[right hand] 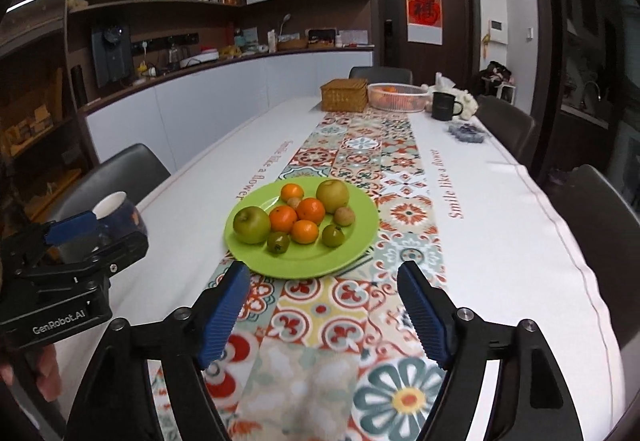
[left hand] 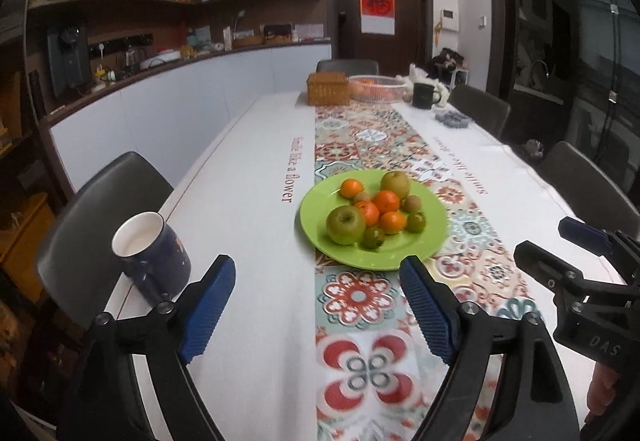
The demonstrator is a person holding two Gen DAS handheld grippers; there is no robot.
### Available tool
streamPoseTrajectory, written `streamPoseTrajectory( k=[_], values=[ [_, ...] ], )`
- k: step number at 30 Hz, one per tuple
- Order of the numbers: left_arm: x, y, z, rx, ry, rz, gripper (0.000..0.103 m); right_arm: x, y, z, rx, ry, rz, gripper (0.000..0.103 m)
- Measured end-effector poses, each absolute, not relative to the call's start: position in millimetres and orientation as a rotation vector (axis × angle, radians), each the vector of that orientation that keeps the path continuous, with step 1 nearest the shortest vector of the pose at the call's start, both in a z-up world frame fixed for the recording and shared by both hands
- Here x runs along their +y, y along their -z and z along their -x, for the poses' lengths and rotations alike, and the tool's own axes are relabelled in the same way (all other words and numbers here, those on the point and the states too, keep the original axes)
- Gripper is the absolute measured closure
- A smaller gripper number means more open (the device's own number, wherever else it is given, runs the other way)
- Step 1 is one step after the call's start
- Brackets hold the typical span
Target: Organize fruits
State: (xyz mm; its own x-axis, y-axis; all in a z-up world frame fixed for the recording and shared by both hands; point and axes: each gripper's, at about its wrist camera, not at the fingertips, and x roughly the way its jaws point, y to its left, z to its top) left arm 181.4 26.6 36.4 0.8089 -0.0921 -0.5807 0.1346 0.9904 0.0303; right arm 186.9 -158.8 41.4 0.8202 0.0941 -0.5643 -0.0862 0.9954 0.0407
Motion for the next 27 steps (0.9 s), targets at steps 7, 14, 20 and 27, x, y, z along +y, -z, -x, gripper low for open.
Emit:
streamPoseTrajectory(
  k=[7, 14, 20, 27],
  values=[
    [20, -49, -137, 0.601, 0.115, -0.060, 0.009, -174, -51, -143, 0.587, -0.052, -0.020, 0.020],
    [13, -56, -106, 0.578, 0.093, -0.077, 0.001, -180, -59, -110, 0.576, -0.054, -0.029, 0.020],
    [10, -61, -92, 0.566, 0.086, -0.092, 0.000, -183, -58, -97, 0.582, -0.059, -0.044, 0.020],
    [10, -66, -81, 0.550, 0.085, -0.090, 0.000, -183, -65, -89, 0.558, -0.057, -0.046, 0.020]
  ],
)
